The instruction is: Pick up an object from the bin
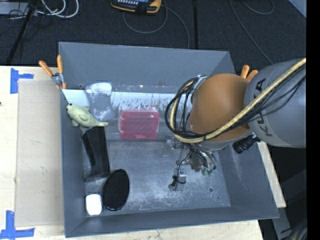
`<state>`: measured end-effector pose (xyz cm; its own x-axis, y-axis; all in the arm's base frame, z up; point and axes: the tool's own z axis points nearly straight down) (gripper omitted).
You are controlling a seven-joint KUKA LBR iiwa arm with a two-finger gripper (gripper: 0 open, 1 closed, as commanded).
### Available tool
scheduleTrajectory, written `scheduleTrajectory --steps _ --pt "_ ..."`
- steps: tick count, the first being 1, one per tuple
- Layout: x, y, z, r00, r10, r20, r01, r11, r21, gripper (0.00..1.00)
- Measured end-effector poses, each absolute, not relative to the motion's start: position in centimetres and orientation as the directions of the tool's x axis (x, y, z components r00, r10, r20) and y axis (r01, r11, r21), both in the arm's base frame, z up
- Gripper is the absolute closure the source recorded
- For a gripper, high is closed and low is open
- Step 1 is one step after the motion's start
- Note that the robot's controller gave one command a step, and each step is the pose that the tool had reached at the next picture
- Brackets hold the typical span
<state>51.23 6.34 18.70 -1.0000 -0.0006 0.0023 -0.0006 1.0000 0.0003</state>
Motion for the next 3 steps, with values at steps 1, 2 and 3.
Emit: scheduleTrajectory --steps 1,2,3 --pt "51.0 10.0 14.5 -0.984 -0.179 -0.003 -0.179 0.984 -0.001 0.0" --pt "49.4 12.6 12.0 -0.972 -0.234 0.009 -0.234 0.972 0.002 0.0" --pt "50.1 15.7 12.1 -0.97 -0.244 0.001 -0.244 0.97 0.0 0.0"
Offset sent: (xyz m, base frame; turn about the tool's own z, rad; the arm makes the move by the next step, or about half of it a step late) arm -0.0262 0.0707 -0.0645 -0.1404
